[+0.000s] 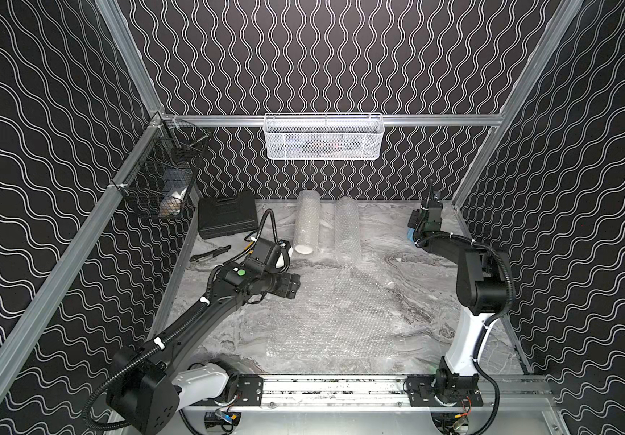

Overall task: Unwrap the vase from the bubble wrap
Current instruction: Place the vase at the center of the board, then move the bubble wrap to the center of the board.

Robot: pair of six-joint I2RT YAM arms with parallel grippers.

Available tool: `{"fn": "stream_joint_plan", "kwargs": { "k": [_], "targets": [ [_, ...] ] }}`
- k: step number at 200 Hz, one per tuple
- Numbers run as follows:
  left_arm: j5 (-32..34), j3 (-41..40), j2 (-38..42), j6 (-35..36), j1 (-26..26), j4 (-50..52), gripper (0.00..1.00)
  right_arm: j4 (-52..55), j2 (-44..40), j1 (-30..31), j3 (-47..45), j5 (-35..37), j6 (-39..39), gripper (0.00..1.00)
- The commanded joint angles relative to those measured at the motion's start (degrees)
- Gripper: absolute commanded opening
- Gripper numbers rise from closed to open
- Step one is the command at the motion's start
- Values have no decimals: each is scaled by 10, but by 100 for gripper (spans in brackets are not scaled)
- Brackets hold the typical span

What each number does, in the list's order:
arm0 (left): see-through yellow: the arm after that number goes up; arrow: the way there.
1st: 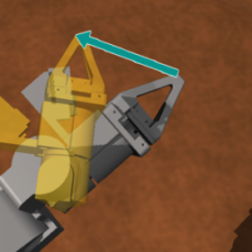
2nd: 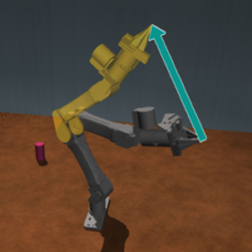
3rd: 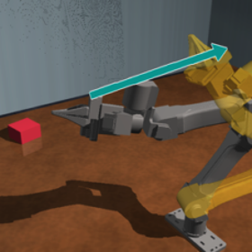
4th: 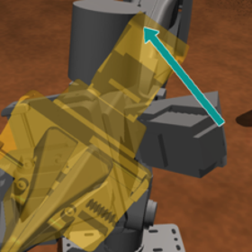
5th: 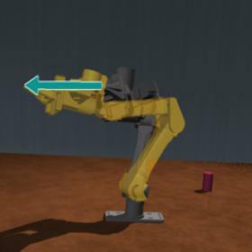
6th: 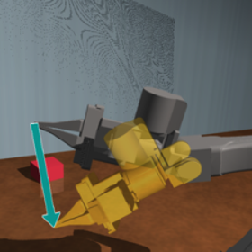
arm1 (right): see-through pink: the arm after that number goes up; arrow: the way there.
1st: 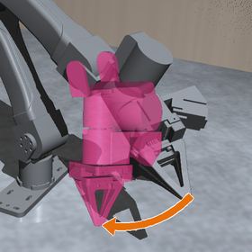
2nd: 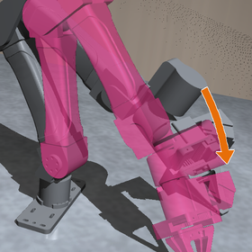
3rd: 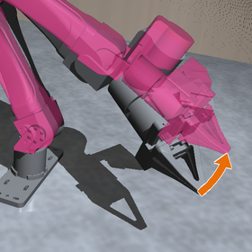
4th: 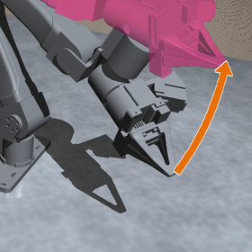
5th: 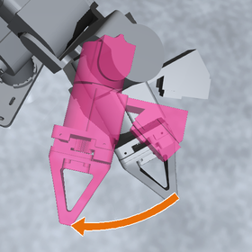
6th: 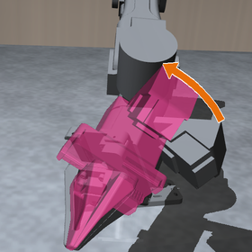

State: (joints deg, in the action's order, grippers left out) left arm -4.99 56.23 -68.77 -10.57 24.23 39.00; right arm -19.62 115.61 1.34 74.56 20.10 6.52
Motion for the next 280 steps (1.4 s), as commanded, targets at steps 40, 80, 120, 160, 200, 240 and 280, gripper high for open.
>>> {"fn": "stream_joint_plan", "kwargs": {
  "k": [40,80,120,160,200,240,280],
  "targets": [
    [-13,-1,5,10,-3,-4,87,-3,-38,0,-22,19,10,70],
    [-18,-1,6,10,-5,-5,88,43,-91,0,-36,35,24,79],
    [-24,2,1,9,-9,-3,88,185,-171,1,-31,-44,45,81],
    [-26,-1,5,7,-13,-6,88,328,-253,2,-37,-142,97,81],
    [-33,2,-2,8,-16,-2,88,470,-308,7,-56,-229,136,81],
    [-36,1,1,7,-17,-4,88,547,-361,16,-137,-286,133,80],
    [-41,1,-2,6,-20,-3,87,591,-388,30,-206,-356,135,76]
  ]
}}
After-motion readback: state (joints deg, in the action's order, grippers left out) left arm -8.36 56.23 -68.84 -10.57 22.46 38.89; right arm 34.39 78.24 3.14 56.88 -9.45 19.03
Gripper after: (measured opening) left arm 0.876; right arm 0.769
